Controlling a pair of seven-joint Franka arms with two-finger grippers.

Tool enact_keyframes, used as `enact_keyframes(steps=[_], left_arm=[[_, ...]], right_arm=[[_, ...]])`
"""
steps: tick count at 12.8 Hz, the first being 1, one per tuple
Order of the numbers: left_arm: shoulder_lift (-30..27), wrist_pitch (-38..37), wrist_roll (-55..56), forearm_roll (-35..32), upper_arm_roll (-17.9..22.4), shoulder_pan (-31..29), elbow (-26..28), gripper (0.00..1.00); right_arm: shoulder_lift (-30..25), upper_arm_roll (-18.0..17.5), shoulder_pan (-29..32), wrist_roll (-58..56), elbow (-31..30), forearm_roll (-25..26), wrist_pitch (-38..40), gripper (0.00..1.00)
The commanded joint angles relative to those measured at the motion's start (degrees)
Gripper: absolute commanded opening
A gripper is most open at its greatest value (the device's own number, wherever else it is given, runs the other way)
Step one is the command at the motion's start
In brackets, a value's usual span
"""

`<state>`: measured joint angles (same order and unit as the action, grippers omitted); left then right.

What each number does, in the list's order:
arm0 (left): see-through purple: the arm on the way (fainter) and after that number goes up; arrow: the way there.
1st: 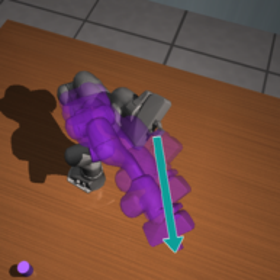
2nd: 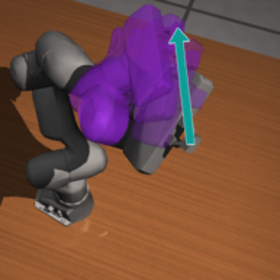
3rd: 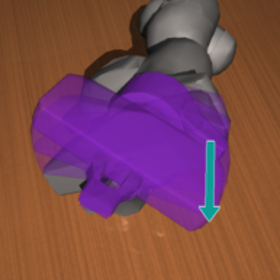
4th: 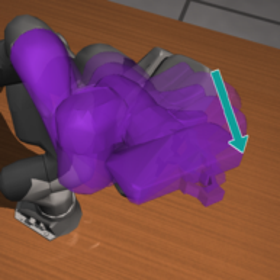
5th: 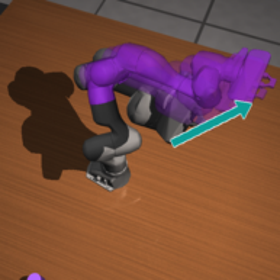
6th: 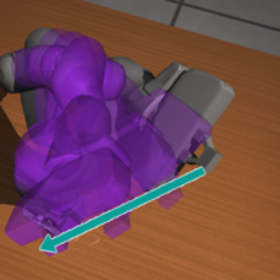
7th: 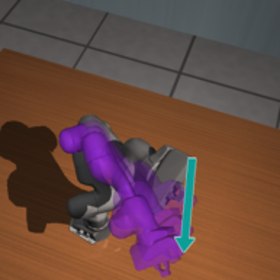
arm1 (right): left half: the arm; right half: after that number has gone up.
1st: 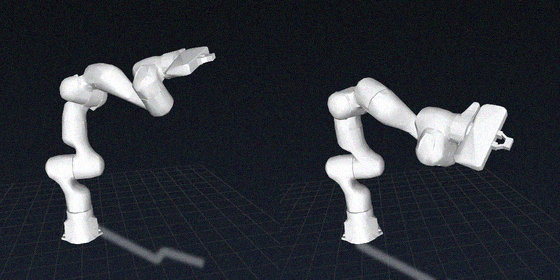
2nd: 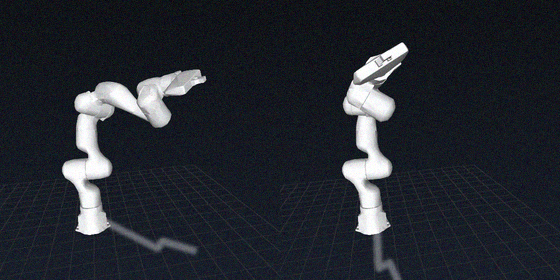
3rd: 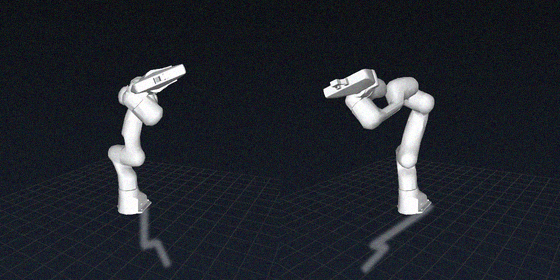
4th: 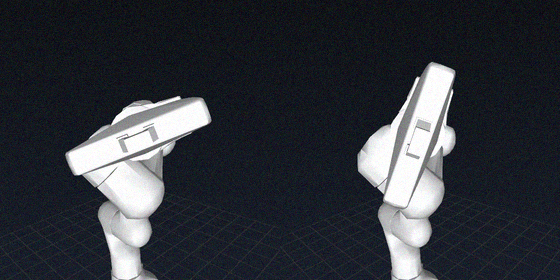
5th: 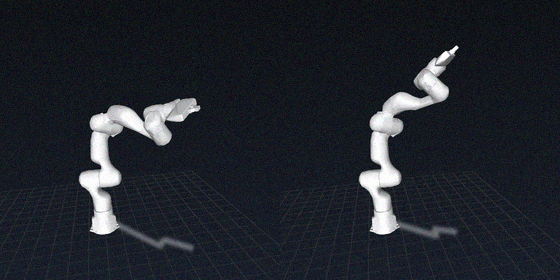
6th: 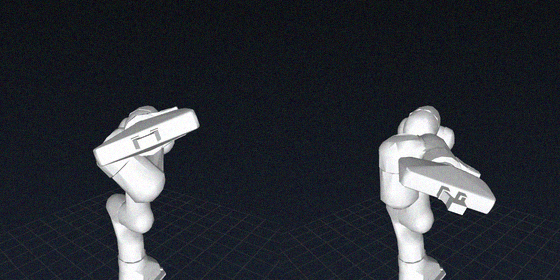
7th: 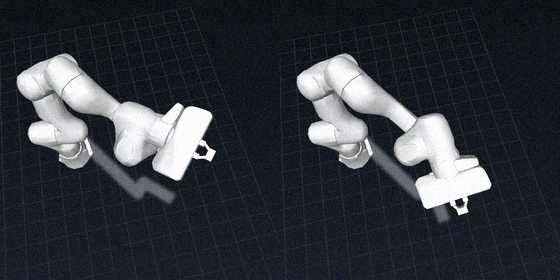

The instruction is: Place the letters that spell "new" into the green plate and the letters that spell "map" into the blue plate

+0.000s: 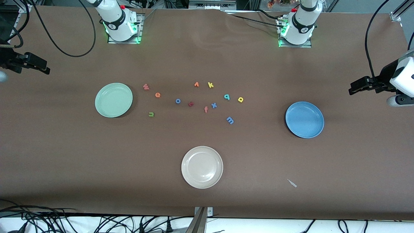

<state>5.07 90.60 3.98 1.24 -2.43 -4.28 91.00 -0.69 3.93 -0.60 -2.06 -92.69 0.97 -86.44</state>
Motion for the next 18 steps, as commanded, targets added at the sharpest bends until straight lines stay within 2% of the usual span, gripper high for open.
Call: enact_keyframes(steps=[1, 12, 14, 18], left_arm=[[-0.4, 0.4, -1.5, 1.6, -0.1, -0.4, 0.4, 1.0], [0.0, 0.3, -0.5, 1.7, 0.0, -0.5, 0.2, 1.0], [0.0, 0.3, -0.5, 1.5, 0.0, -0.5, 0.0, 1.0], [0.7, 0.2, -1.1, 0.9, -0.1, 0.4, -0.7, 1.0]], right_arm=[[-0.1, -0.3, 0.3, 0.6, 1.0, -0.8, 1.2, 1.0], [0.4, -0.6, 0.1, 0.5, 0.4, -0.9, 1.2, 1.0], [2.1, -2.8, -2.1, 0.1, -0.5, -0.6, 1.6, 1.0], [4.3, -3.4, -5.8, 0.6, -5.1, -1.5, 0.3, 1.0]])
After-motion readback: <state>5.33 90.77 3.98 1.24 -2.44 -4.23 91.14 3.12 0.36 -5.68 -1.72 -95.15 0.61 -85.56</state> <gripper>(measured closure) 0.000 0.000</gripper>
